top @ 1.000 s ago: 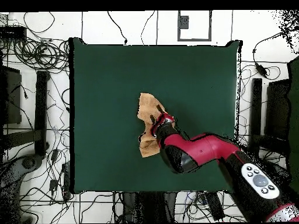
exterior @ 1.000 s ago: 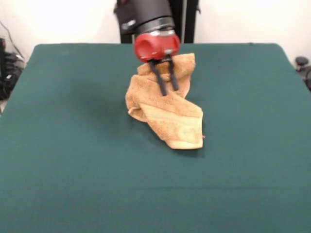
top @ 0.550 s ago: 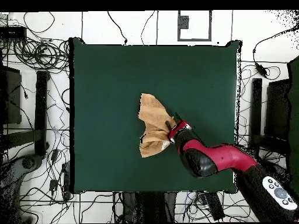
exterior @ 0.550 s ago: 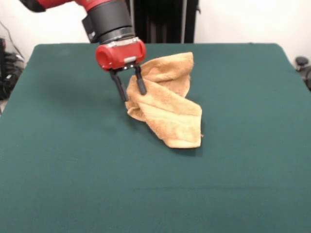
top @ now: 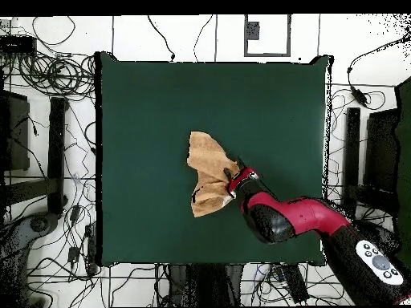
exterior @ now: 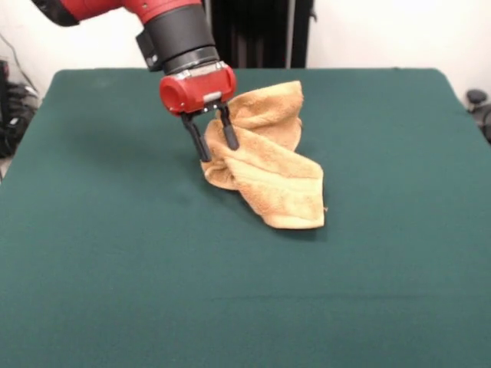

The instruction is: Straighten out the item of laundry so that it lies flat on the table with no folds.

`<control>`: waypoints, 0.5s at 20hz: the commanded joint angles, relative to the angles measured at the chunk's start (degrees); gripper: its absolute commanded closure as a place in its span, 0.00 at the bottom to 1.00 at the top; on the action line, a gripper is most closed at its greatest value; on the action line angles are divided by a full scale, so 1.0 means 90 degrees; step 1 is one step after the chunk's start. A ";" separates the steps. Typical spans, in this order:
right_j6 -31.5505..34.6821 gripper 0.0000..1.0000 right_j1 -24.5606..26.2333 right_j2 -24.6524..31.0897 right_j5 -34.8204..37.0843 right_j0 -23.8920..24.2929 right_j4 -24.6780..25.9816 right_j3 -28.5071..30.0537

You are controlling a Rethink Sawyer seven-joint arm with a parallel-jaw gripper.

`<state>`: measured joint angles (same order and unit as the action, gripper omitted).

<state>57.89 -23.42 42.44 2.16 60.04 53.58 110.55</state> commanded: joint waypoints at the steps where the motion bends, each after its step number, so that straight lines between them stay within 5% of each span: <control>1: 0.1021 0.00 -0.0446 -0.0239 -0.0246 -0.1018 0.0067 0.0145; 10: 0.1883 0.00 -0.0863 -0.1750 -0.1755 -0.1977 -0.0788 0.0175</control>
<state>57.89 -29.33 35.02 -5.91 48.04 50.97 110.69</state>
